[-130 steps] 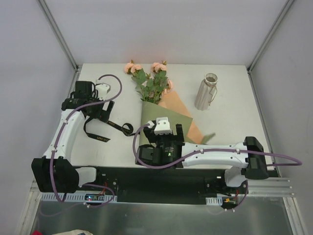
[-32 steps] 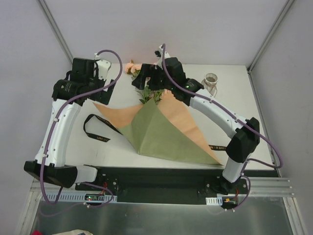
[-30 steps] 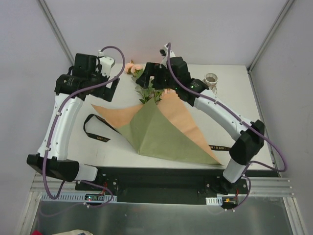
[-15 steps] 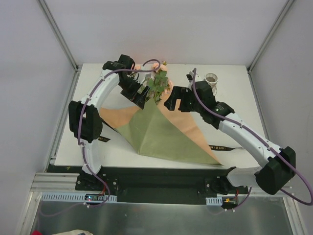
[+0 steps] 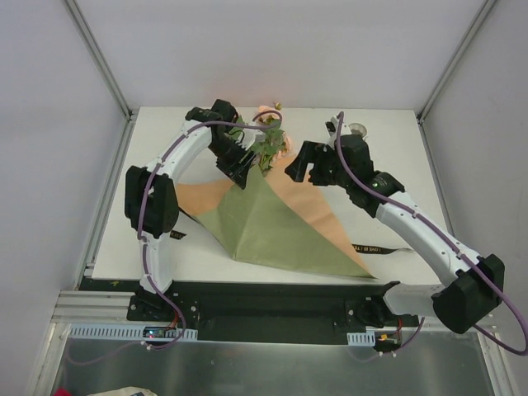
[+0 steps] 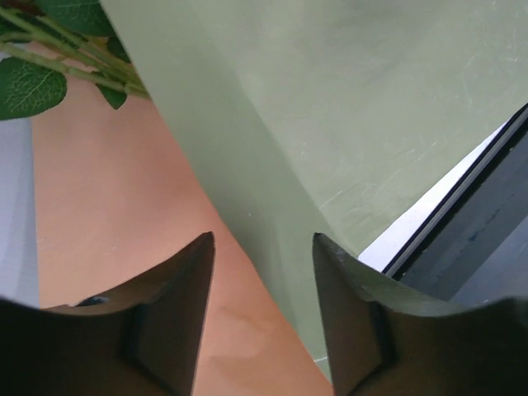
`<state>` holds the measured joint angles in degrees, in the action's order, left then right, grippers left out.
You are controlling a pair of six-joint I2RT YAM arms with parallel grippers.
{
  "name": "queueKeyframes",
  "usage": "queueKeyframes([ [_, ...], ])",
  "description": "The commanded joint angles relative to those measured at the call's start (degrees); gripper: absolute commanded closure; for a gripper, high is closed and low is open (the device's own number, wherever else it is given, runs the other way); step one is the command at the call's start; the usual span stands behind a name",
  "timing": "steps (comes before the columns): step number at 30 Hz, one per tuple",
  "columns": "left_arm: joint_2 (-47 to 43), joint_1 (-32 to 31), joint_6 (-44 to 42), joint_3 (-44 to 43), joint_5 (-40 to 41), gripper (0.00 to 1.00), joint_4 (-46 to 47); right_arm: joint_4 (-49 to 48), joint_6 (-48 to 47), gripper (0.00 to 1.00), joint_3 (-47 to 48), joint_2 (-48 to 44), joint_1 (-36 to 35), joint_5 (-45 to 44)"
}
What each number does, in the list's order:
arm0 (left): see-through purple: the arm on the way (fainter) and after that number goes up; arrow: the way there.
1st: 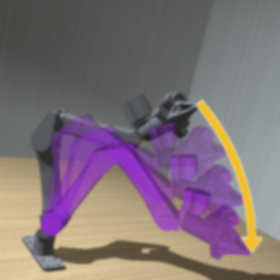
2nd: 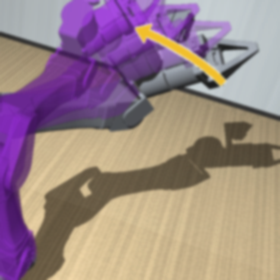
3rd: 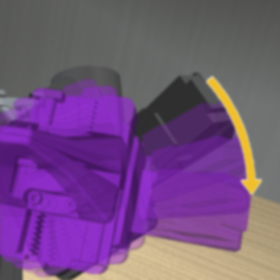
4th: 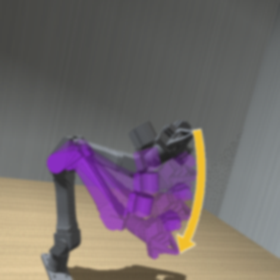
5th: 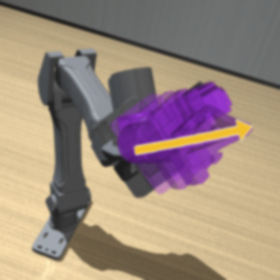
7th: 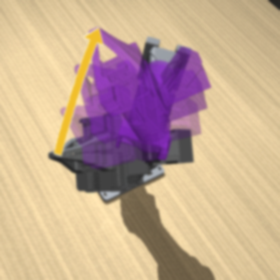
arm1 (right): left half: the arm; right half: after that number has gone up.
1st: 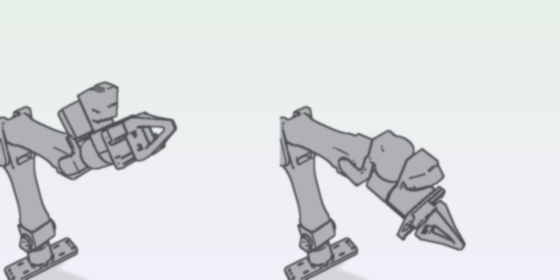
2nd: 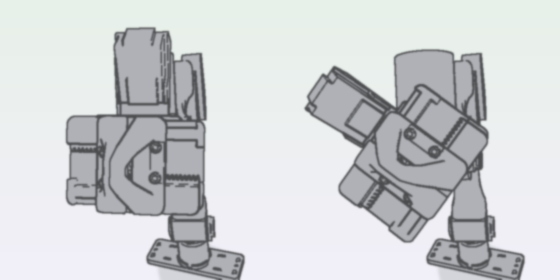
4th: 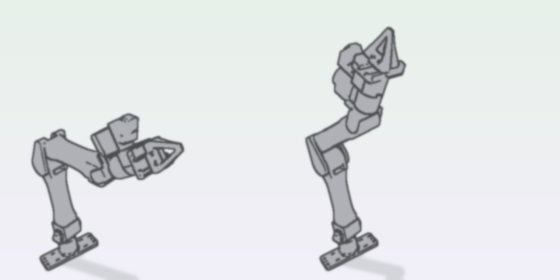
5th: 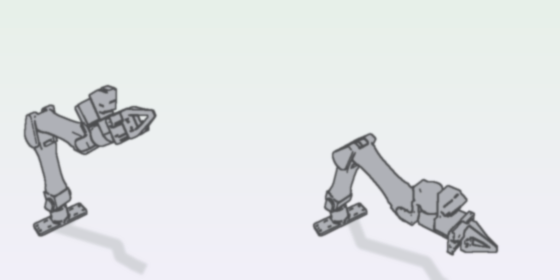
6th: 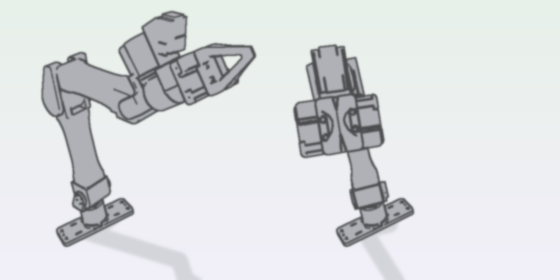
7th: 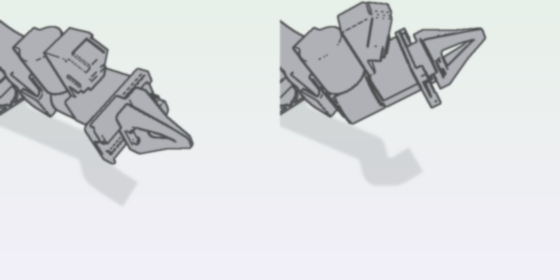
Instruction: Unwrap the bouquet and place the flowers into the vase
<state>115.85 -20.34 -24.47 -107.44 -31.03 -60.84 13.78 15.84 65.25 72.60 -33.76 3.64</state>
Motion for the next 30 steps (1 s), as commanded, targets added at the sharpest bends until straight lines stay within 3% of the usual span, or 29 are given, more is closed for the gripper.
queueKeyframes([
  [1, -0.01, -0.75, -1.55, 1.44, 1.75, 0.57, -1.48, -2.09, 0.6, 0.15, -0.21, -1.93, 0.97, 1.37],
  [2, -0.27, -0.93, -1.46, 1.62, 2.8, 0.68, -1.21, -2.09, 0.51, 0.16, -0.3, -2.11, 1.15, 1.37],
  [4, -1.06, -1.11, -1.46, 2.4, 3.69, 0.75, -0.51, -2.18, 0.51, 0.18, -0.21, -2.46, 1.33, 1.46],
  [7, -2.38, -1.72, -1.46, 3.37, 6.23, 0.98, 0.28, -2.09, 0.25, 0.2, -0.22, -2.72, 1.59, 1.37],
  [8, -2.91, -2.16, -1.2, 3.55, 6.94, 1.0, 0.37, -2.09, 0.16, 0.21, -0.21, -2.72, 1.76, 1.37],
  [14, -12.56, -4.18, -1.81, 8.37, 5.81, 1.0, 2.65, -1.66, -0.72, 0.25, -0.13, -2.64, 1.85, 1.46],
  [22, -36.64, -7.96, -8.57, 25.68, -7.36, 0.97, 2.57, -0.95, -2.47, 0.27, 1.54, 0.17, 2.64, 2.69],
  [27, -49.38, -8.84, -23.14, 34.21, -16.94, 0.94, -4.09, -2.09, -1.69, 0.29, 3.12, 4.74, 2.56, 5.93],
  [30, -51.51, -8.93, -34.48, 35.54, -23.1, 0.93, -14.45, -3.23, -0.72, 0.32, 4.09, 7.03, 2.47, 8.3],
])
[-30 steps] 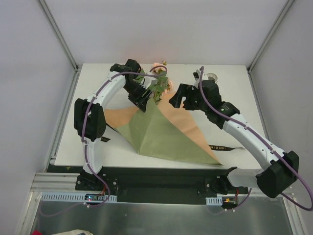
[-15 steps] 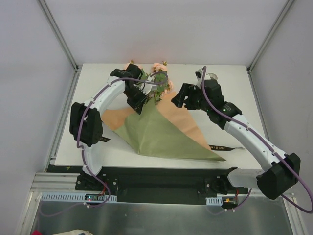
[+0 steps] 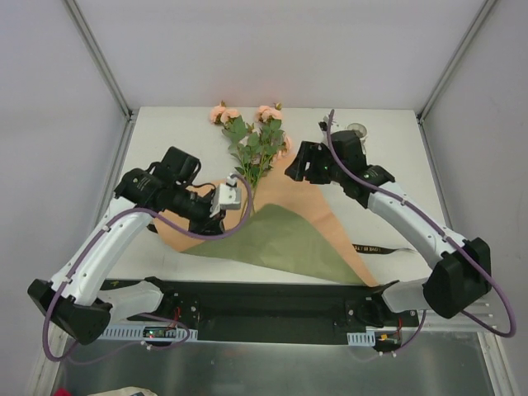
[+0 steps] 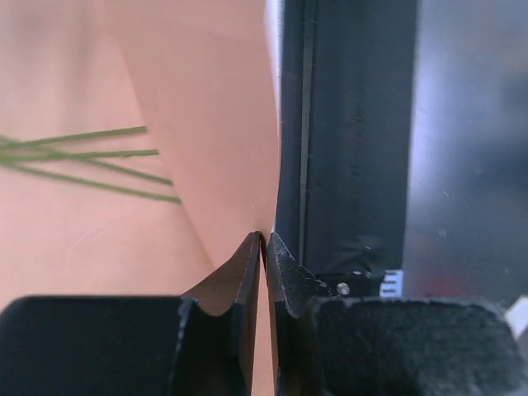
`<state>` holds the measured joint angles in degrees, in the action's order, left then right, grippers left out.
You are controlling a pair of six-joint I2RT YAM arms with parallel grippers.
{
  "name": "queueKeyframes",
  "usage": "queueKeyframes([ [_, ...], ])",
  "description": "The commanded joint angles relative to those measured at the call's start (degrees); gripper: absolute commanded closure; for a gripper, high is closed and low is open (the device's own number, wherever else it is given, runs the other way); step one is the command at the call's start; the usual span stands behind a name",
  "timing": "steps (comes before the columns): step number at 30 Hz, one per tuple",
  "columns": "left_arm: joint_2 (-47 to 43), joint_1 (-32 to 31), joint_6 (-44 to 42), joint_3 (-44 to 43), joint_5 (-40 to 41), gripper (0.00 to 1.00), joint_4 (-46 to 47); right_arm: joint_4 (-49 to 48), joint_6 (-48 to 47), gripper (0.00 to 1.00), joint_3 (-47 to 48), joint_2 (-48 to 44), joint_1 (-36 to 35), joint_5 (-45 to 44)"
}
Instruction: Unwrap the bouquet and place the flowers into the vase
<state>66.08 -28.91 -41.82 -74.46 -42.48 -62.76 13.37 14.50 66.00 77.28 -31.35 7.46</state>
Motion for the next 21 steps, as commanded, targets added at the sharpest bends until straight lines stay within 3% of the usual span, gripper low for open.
queueKeyframes([
  [1, -1.84, -0.27, -19.07, 2.74, -12.88, 0.92, -16.56, -2.91, 0.53, 0.33, 3.44, 2.61, -0.98, 4.58],
  [5, -2.71, -0.36, -28.2, 3.18, -16.75, 0.86, -24.24, -0.63, -1.4, 0.49, 3.35, 4.37, -6.51, 3.35],
  [7, -3.76, -0.36, -27.96, 3.18, -16.85, 0.84, -24.25, 0.86, -3.25, 0.55, 2.56, 4.46, -12.11, 1.68],
  [11, -6.58, -0.27, -26.82, 0.55, -14.65, 0.83, -24.25, 0.35, -3.78, 0.78, -3.32, 0.96, -21.8, 0.45],
  [13, -6.32, -0.36, -25.51, -1.73, -12.47, 0.84, -24.16, -0.09, -3.34, 0.83, -7.45, -0.89, -26.71, -0.08],
  [17, -3.17, -0.19, -17.2, -14.7, -6.06, 0.87, -22.5, 0.43, -1.41, 0.92, -12.03, -6.33, -32.53, -1.4],
  [21, -1.13, 0.6, -4.33, -24.59, 2.3, 0.84, -14.07, 3.24, -1.75, 0.91, -12.12, -7.58, -37.28, -3.15],
])
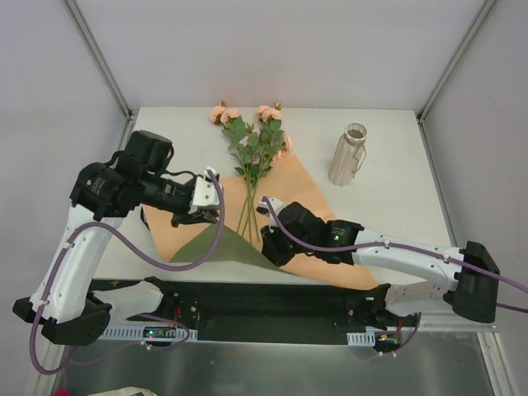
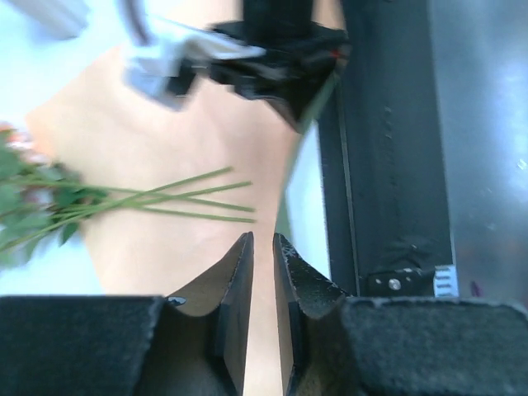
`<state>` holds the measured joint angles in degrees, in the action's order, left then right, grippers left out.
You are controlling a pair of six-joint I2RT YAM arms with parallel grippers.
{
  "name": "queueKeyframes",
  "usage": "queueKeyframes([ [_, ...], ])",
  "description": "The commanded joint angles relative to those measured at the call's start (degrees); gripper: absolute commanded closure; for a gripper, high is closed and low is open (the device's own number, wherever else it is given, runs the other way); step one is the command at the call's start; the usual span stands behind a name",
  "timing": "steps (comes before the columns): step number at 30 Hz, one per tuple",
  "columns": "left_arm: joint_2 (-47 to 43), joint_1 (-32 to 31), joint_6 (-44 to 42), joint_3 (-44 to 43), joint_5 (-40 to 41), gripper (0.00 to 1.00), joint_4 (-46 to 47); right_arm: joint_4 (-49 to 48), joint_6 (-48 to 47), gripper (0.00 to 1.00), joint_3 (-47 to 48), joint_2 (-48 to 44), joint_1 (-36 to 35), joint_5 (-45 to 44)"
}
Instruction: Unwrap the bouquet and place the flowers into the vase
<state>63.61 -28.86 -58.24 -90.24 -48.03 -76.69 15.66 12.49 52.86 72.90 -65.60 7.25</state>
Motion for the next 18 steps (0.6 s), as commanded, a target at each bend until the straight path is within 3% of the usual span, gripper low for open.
queueKeyframes([
  [1, 1.08, 1.08, 12.88, -9.34, 8.47, 0.83, 3.35, 1.73, 0.17, 0.91, 1.36, -2.95, -3.3, -2.5],
  [7, -0.42, 4.07, 29.3, -2.67, 18.4, 0.74, 20.5, 7.17, -4.05, 0.85, 5.06, -1.01, -8.13, -1.8],
  [8, 0.27, 4.6, 32.54, -1.36, 19.89, 0.68, 22.52, 7.71, -4.49, 0.85, 5.15, -0.66, -8.57, -1.36],
  [12, 2.83, 8.19, 36.88, 0.23, 24.12, 0.6, 23.69, 11.31, -6.51, 0.78, 5.32, -1.01, -9.28, -4.58],
  [13, 3.44, 8.9, 38.01, 0.5, 24.39, 0.6, 23.69, 13.76, -8.08, 0.72, 5.84, -1.53, -9.19, -6.7],
  [14, 4.66, 9.69, 38.37, 1.28, 24.91, 0.59, 23.6, 14.91, -8.79, 0.47, 6.46, -1.71, -8.93, -10.46],
  [18, 8.01, 14.0, 39.6, 4.36, 26.76, 0.59, 23.6, 17.3, -9.94, 0.41, 12.08, -1.28, 1.31, -19.63],
])
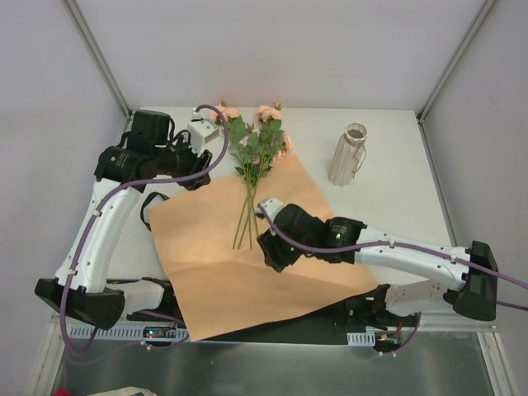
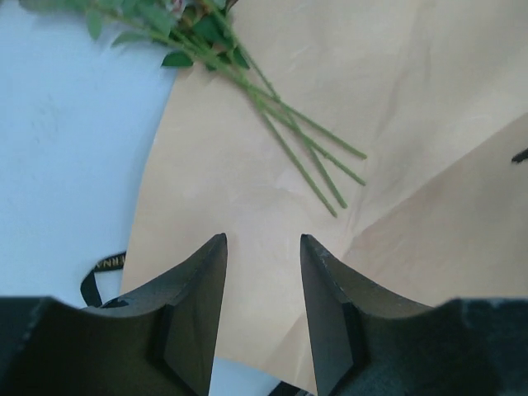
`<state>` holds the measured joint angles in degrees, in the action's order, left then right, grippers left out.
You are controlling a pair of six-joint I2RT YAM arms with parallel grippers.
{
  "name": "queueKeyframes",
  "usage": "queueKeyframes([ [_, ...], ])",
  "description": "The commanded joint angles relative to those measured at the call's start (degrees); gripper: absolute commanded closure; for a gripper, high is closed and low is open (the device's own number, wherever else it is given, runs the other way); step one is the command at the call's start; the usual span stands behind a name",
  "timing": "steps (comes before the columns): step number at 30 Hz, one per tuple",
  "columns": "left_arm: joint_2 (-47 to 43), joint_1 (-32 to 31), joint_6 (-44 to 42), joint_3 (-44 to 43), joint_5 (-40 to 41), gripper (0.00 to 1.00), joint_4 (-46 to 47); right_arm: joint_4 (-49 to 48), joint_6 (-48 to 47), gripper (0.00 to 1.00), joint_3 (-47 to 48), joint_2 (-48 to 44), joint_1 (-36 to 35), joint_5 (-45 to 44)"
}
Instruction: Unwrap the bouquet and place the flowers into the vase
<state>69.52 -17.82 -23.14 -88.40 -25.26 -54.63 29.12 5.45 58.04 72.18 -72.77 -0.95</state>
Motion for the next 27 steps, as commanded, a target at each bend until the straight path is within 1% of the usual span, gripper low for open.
queueKeyframes([
  [1, 2.64, 4.1, 4.42, 3.49, 5.12, 0.6, 1.63, 3.05, -2.9, 0.43, 9.35, 0.49, 10.61, -12.05],
  [2, 3.6, 4.46, 4.24, 5.67, 5.56, 0.6, 1.72, 2.26, -2.73, 0.45, 11.02, 1.2, 12.46, -12.06],
  [3, 4.04, 4.81, 4.07, 6.91, 5.83, 0.61, 1.98, 1.3, -2.64, 0.48, 12.17, 2.16, 15.87, -11.8],
  [4, 4.48, 5.34, 3.98, 8.23, 6.27, 0.61, 2.42, -0.89, -2.47, 0.49, 15.14, 4.96, 17.3, -11.01],
  [5, 5.18, 5.43, 3.98, 11.12, 7.4, 0.61, 2.77, -1.96, -2.12, 0.5, 16.82, 6.99, 18.71, -7.96],
  [6, 5.45, 5.52, 3.89, 12.62, 8.46, 0.61, 3.21, -2.66, -1.94, 0.51, 18.58, 9.18, 20.98, -6.8],
  [7, 5.72, 5.52, 3.63, 14.03, 9.25, 0.61, 4.26, -3.54, -1.59, 0.53, 22.6, 14.34, 21.87, -5.83],
  [9, 6.24, 5.7, 2.75, 18.16, 10.31, 0.62, 5.06, -4.42, -0.89, 0.56, 26.4, 19.72, 23.72, -3.45],
  [10, 6.25, 5.7, 2.31, 19.31, 10.75, 0.62, 6.11, -4.95, -0.71, 0.58, 28.07, 24.97, 24.16, -2.92],
  [11, 6.51, 5.78, 2.22, 21.41, 11.97, 0.63, 6.64, -4.95, -0.53, 0.6, 31.57, 27.55, 24.69, -2.31],
  [13, 6.6, 5.96, 2.22, 23.44, 12.68, 0.62, 7.61, -4.95, 1.13, 0.64, 34.23, 34.39, 26.45, -1.43],
  [16, 7.21, 6.49, 2.57, 24.24, 12.51, 0.6, 8.05, -5.57, 3.33, 0.66, 37.75, 40.82, 28.38, 0.42],
  [18, 7.39, 6.84, 2.74, 24.24, 11.81, 0.6, 8.05, -6.01, 3.86, 0.66, 39.16, 42.86, 29.26, 2.26],
  [22, 7.48, 6.93, 2.39, 24.77, 11.37, 0.59, 8.49, -6.36, 4.65, 0.66, 41.18, 47.07, 30.14, 2.79],
  [27, 7.04, 7.01, 2.31, 25.47, 10.84, 0.59, 9.1, -7.23, 5.36, 0.64, 41.54, 49.02, 30.67, 3.76],
])
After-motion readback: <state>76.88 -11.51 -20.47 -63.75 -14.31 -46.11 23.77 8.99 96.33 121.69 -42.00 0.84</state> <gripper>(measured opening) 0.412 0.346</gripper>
